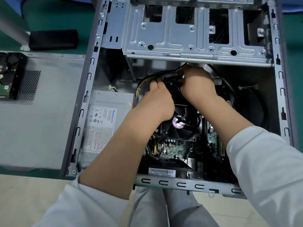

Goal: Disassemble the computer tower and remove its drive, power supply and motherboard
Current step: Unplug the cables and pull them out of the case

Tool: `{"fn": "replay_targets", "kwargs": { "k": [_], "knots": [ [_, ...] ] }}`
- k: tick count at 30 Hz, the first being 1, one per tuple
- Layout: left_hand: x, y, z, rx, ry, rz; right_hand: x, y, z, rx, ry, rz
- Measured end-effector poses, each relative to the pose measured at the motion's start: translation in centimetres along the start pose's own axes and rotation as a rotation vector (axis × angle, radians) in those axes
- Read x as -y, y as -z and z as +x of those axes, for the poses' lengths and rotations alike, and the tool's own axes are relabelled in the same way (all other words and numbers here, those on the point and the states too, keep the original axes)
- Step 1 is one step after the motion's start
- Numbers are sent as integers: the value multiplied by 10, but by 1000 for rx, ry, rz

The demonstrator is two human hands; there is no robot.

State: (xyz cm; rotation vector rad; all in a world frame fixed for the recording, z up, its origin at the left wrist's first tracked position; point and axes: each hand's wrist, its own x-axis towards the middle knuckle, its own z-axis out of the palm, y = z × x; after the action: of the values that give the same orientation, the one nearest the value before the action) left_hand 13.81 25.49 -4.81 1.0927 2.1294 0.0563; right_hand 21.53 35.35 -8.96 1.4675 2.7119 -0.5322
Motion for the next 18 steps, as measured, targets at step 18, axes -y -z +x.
{"fn": "replay_targets", "kwargs": {
  "k": [18],
  "knots": [
    [-2,1,-4,-2,7,17,-2,0,0,-3,-19,-38]
  ]
}}
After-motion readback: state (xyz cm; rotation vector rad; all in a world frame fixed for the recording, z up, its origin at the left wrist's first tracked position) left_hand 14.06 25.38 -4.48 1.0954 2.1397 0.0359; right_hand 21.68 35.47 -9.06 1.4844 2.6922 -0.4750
